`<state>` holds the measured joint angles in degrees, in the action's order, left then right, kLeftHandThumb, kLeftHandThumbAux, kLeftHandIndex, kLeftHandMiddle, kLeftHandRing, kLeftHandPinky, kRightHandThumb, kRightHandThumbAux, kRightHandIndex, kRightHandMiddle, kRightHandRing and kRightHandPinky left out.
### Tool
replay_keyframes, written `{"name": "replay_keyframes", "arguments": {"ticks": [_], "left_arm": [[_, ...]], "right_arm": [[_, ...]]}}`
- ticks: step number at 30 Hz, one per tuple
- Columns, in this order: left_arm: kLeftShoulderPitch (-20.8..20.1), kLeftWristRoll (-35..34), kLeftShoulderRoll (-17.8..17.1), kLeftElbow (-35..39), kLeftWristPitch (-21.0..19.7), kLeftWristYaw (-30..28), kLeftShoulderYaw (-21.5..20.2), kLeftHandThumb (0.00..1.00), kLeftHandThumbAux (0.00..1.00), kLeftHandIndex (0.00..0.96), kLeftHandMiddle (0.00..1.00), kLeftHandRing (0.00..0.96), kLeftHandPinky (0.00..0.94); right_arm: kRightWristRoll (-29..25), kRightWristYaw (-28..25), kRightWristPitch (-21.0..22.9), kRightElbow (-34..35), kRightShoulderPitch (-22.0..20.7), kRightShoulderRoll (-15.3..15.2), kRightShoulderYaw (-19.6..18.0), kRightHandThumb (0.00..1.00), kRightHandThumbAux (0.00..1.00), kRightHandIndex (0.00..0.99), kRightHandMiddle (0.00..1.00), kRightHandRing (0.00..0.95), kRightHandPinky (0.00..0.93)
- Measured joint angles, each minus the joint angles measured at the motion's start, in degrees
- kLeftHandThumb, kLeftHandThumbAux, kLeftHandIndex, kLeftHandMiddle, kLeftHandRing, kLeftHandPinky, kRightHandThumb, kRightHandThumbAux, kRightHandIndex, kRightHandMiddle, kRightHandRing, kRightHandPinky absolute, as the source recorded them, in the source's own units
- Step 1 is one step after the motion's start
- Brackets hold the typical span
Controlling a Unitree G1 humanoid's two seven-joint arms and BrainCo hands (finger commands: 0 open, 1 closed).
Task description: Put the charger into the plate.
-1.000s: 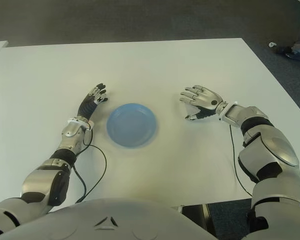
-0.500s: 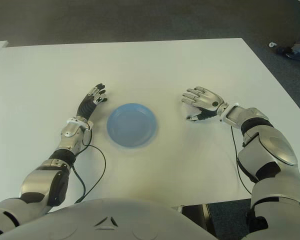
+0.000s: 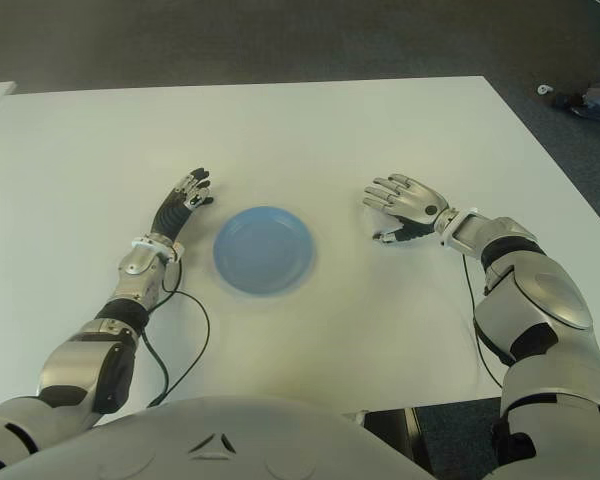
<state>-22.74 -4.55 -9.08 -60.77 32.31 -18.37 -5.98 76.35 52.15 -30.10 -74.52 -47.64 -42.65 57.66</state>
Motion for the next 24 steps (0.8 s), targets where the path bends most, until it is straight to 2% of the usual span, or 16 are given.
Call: {"name": "replay_keyframes", "arguments": {"ticks": [10, 24], "left_arm": [[0.4, 0.0, -0.6, 0.5, 0.0, -0.9, 0.3, 0.000, 0.445, 0.000, 0.015, 0.013, 0.041], [0.8, 0.0, -1.6, 0.9, -0.3, -3.2, 0.3, 0.000, 0.425, 0.013, 0.000, 0.000, 0.013]], "right_arm": [[-0.2, 1.5, 0.1, 0.0, 0.3, -0.1, 0.9, 0.477, 0.109, 0.000, 0.000, 0.000, 0.000], [-4.2, 1.3, 1.3, -0.8, 2.8, 0.3, -0.3, 0.441, 0.090, 0.000, 0.000, 0.000, 0.000]]}}
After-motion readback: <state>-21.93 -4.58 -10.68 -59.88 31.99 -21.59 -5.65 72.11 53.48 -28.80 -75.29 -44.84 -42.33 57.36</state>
